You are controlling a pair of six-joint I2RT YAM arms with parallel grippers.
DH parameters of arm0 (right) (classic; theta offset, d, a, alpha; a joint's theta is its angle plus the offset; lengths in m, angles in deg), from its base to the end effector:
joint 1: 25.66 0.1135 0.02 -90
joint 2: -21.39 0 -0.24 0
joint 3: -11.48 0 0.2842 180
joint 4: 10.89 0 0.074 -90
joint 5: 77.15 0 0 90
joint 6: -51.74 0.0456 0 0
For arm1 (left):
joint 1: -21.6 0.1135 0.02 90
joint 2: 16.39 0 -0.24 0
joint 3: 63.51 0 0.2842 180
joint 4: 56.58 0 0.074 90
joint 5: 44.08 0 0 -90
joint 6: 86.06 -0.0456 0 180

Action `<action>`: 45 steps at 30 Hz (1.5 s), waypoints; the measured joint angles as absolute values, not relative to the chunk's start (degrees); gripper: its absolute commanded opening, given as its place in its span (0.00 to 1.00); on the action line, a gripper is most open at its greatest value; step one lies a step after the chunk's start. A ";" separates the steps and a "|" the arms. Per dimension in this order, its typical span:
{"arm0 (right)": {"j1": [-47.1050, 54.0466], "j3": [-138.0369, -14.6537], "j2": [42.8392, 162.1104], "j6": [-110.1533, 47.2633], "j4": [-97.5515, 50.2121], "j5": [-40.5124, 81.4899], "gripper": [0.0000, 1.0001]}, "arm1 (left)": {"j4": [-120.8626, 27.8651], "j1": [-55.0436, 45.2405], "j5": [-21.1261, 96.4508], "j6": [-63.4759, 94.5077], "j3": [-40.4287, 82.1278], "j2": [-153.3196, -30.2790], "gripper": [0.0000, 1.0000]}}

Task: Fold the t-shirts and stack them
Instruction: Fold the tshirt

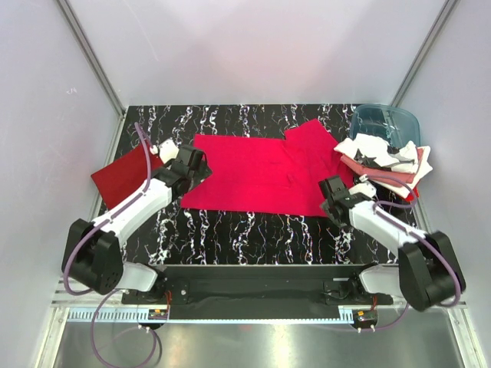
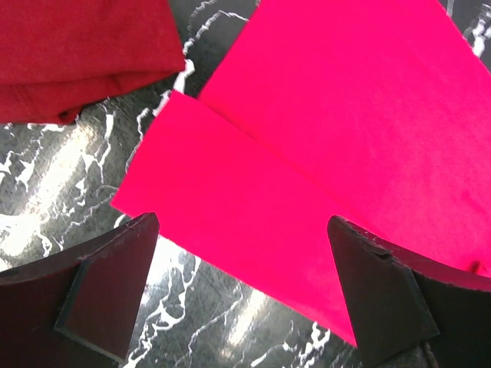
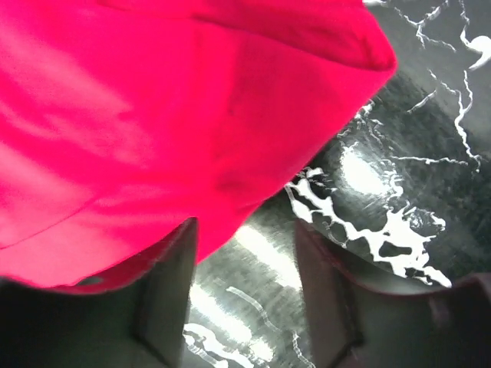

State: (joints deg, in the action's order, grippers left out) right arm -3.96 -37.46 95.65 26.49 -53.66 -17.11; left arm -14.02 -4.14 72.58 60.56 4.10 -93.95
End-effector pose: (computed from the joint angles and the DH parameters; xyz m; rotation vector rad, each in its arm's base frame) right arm 0.2446 0.0728 0.1176 1.0411 2.2855 -0.1565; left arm 0.2954 -0.1197 0.2077 -0.8091 2.2186 -0.1062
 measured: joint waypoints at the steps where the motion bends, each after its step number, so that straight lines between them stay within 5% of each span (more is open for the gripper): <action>1: -3.96 -37.07 93.97 25.75 -53.53 -17.11 0.64 | -14.07 -3.72 72.64 60.56 4.45 -94.67 0.99; 8: -3.96 -42.69 91.17 15.34 -47.30 -16.06 0.66 | -15.05 4.34 70.35 60.58 6.26 -103.15 0.99; 17: -3.96 -56.96 106.52 8.04 -40.05 -11.12 0.63 | -14.99 10.37 66.04 60.40 12.64 -118.91 0.98; 19: -3.96 -59.63 110.21 7.48 -39.81 -10.40 0.63 | -14.40 12.01 65.58 60.08 14.11 -120.49 0.86; 22: -3.96 -60.96 113.86 6.73 -38.78 -9.59 0.62 | -14.59 14.51 64.08 59.66 15.44 -121.47 0.93; 36: -3.09 -60.76 119.41 1.20 -34.58 0.84 0.64 | -13.89 17.32 65.30 61.02 10.44 -114.13 0.98; 45: 6.48 -67.95 123.96 -6.23 -34.93 5.03 0.64 | -21.87 11.38 63.79 55.70 5.30 -99.57 0.99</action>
State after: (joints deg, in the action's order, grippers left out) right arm 6.48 -67.95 123.96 -6.23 -34.93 5.03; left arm -21.87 11.38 63.79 55.70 5.30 -99.57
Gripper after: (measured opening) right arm 0.637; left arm 0.987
